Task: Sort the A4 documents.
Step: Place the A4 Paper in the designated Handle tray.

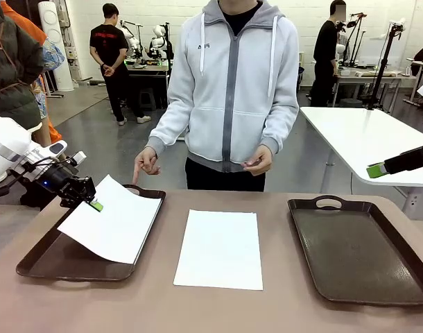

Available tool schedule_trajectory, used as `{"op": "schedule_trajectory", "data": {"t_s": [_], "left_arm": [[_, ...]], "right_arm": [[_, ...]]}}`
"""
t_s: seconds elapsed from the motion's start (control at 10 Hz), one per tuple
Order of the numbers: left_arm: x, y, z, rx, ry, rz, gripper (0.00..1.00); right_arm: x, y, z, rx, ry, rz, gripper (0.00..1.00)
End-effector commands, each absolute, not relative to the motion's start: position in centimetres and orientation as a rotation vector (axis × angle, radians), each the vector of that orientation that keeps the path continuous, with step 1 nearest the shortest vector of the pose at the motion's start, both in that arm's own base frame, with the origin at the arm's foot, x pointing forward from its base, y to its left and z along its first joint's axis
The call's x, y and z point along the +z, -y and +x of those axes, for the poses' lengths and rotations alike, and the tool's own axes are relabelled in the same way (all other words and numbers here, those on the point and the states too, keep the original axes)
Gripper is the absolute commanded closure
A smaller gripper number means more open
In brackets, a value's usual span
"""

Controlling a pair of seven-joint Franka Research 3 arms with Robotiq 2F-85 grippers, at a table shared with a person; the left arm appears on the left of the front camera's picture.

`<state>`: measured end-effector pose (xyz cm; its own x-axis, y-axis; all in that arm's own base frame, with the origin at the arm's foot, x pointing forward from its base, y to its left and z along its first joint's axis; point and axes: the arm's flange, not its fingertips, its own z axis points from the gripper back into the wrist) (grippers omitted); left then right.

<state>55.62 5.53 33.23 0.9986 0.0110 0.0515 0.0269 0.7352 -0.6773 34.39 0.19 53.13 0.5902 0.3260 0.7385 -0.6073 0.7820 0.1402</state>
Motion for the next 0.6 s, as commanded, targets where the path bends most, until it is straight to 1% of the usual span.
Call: {"op": "schedule_trajectory", "data": {"t_s": [0.0,0.2,0.5], "left_arm": [[33.9,-6.06,56.07,-0.012,0.034,-0.718,0.99],[33.96,-6.46,55.75,0.006,0.019,-0.68,0.99],[33.87,-6.24,55.73,0.013,0.022,-0.671,0.99]], "right_arm": [[52.92,-0.29,34.53,0.563,0.76,0.42,0.0],[52.92,-0.29,34.53,0.563,0.76,0.42,0.0],[52.92,-0.29,34.53,0.563,0.76,0.42,0.0]]}}
